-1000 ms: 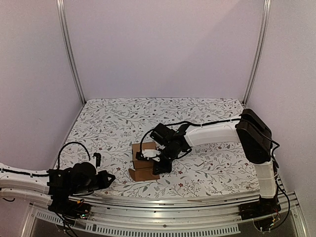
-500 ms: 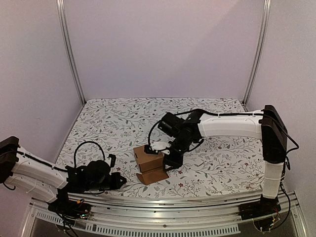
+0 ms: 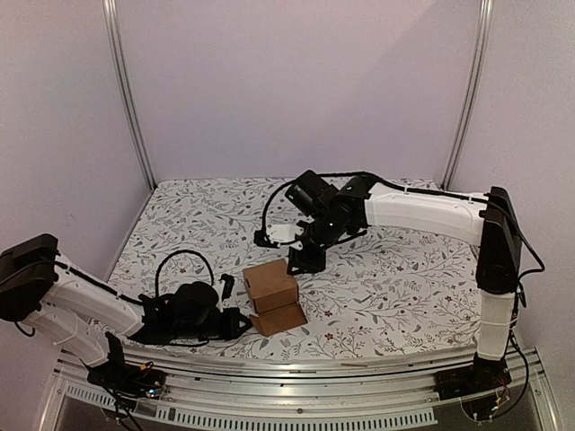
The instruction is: Fold the paper box
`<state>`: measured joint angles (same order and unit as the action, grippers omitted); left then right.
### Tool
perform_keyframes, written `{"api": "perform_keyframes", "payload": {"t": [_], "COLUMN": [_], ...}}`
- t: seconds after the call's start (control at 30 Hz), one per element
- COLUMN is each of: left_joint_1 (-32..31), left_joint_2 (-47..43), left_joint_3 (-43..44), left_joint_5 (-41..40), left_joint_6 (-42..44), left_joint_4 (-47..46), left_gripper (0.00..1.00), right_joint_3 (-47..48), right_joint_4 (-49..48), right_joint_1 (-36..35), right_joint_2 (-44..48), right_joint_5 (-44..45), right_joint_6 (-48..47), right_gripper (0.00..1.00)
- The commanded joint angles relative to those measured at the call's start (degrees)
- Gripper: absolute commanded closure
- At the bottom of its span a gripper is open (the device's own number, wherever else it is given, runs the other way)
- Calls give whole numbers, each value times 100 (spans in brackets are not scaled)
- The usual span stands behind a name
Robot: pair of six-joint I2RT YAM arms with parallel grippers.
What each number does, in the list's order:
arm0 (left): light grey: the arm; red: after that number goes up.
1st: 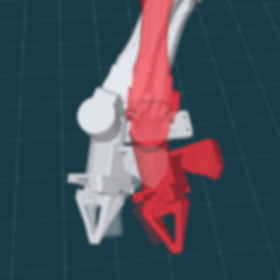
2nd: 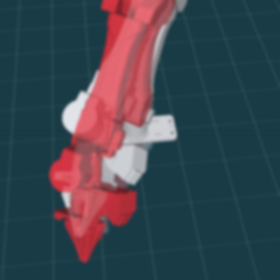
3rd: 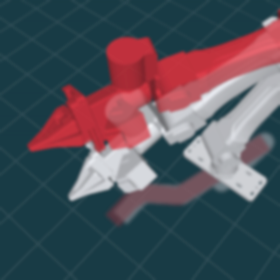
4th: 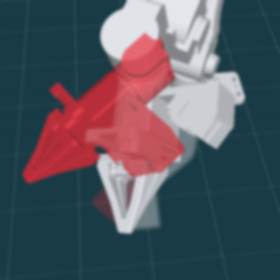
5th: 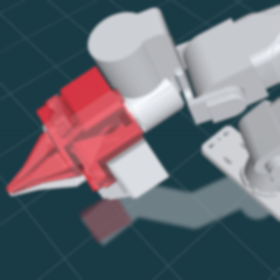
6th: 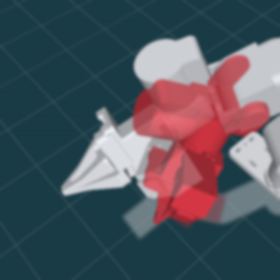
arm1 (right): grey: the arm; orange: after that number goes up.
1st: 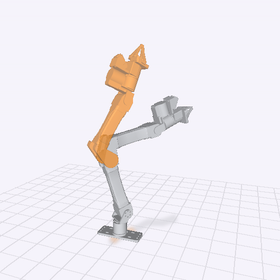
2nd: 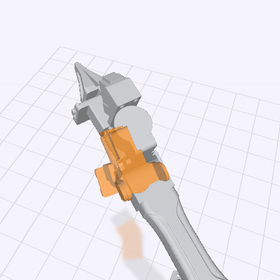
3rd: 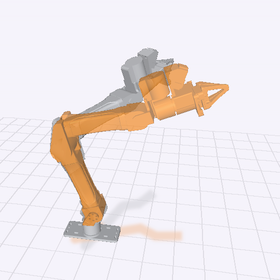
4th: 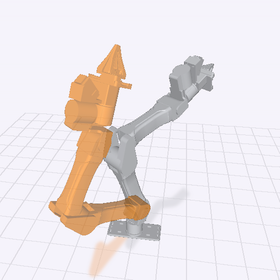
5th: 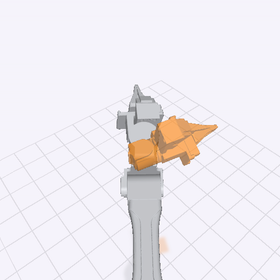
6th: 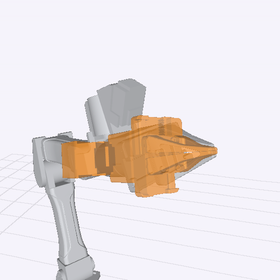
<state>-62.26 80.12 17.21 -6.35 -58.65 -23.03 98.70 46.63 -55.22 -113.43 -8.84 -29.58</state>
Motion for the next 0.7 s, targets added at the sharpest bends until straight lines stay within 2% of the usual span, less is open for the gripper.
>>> {"api": "perform_keyframes", "payload": {"t": [0.0, 0.43, 0.67], "left_joint_1": [-90, -124, -120], "left_joint_2": [279, 1223, 1393], "left_joint_3": [276, 934, 1117], "left_joint_5": [247, 582, 368], "left_joint_6": [150, 354, 281], "left_joint_4": [-224, -595, -301], "left_gripper": [100, 100, 100], "right_joint_3": [52, -328, -360], "right_joint_4": [-239, -427, -420], "right_joint_1": [25, 35, 36], "right_joint_2": [-519, -933, -949], "right_joint_5": [233, -11, -105], "right_joint_6": [-250, -121, -49], "right_gripper": [60, 62, 62]}}
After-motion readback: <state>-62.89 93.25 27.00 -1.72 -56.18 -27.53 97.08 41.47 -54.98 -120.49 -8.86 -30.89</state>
